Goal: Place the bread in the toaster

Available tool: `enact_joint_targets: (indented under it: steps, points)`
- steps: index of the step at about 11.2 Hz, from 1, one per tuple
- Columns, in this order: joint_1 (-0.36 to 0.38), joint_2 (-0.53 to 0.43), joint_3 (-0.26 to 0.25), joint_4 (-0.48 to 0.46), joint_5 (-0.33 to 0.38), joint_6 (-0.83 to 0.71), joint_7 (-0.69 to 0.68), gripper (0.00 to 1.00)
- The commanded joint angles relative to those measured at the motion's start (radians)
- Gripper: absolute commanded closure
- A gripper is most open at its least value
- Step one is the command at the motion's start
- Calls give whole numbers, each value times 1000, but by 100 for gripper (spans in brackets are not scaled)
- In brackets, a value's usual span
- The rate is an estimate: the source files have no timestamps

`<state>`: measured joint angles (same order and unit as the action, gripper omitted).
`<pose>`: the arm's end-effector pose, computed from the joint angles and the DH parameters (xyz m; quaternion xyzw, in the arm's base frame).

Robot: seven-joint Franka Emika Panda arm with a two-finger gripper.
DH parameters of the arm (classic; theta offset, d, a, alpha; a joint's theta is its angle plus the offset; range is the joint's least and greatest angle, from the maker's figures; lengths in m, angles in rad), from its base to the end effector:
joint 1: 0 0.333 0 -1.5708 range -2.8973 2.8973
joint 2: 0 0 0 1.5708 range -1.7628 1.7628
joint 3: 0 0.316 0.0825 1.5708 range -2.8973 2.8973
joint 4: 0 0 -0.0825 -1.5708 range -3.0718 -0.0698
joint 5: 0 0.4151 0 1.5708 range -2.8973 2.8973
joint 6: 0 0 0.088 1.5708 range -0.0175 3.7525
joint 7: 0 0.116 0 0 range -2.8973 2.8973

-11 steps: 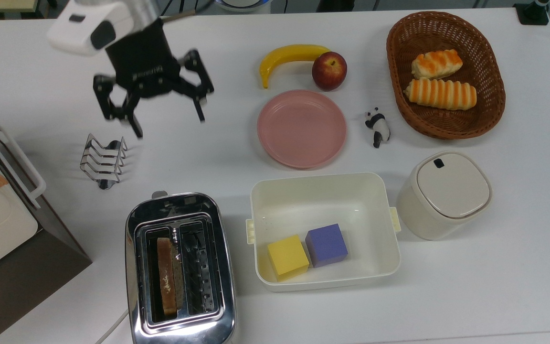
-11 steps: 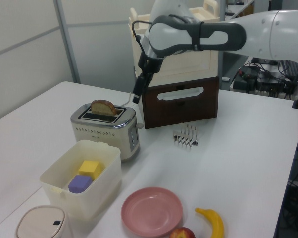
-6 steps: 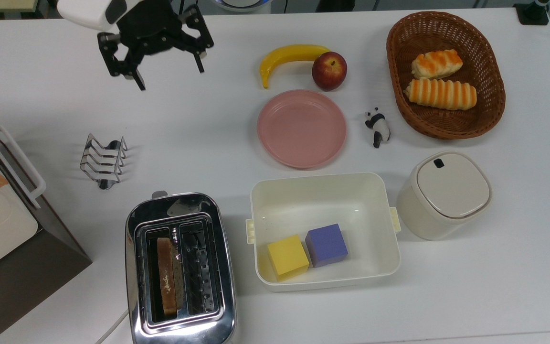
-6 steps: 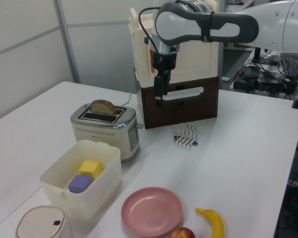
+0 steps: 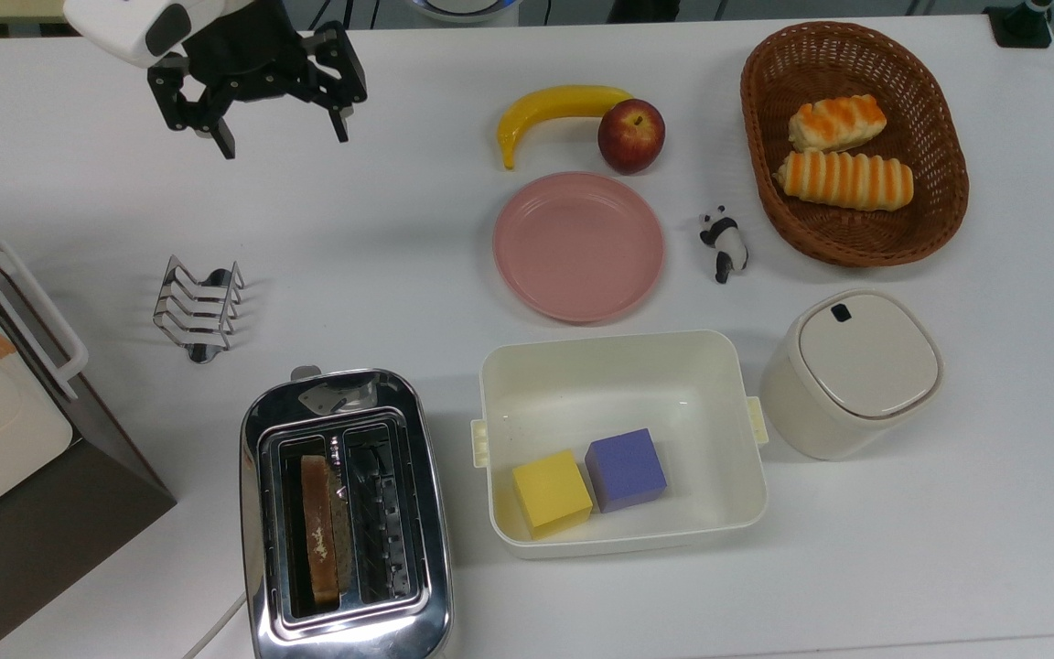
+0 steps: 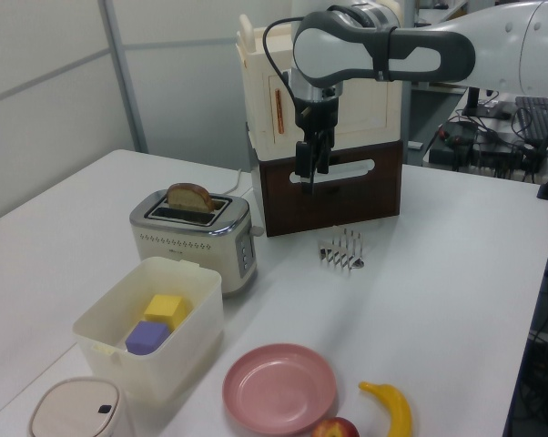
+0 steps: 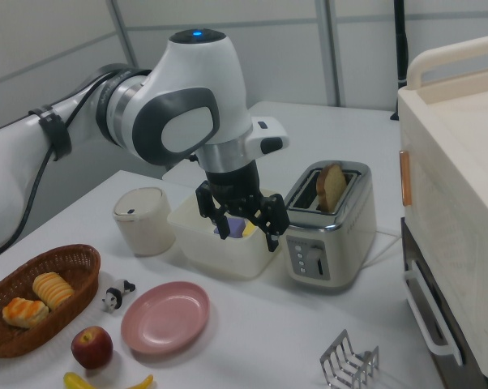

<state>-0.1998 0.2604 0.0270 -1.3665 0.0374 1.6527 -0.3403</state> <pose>0.6614 -0.1136 0.5627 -0.9963 -0.0818 -0.0181 0.0181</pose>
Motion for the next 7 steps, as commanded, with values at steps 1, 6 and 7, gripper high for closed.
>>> enact_joint_targets:
  steps: [1,6,7]
  points:
    - [141,-23,-146,-16,-50,-4,148,0]
    - [129,-30,-159,-19,-48,76,168,0]
    - [129,-29,-160,-17,-50,79,162,0]
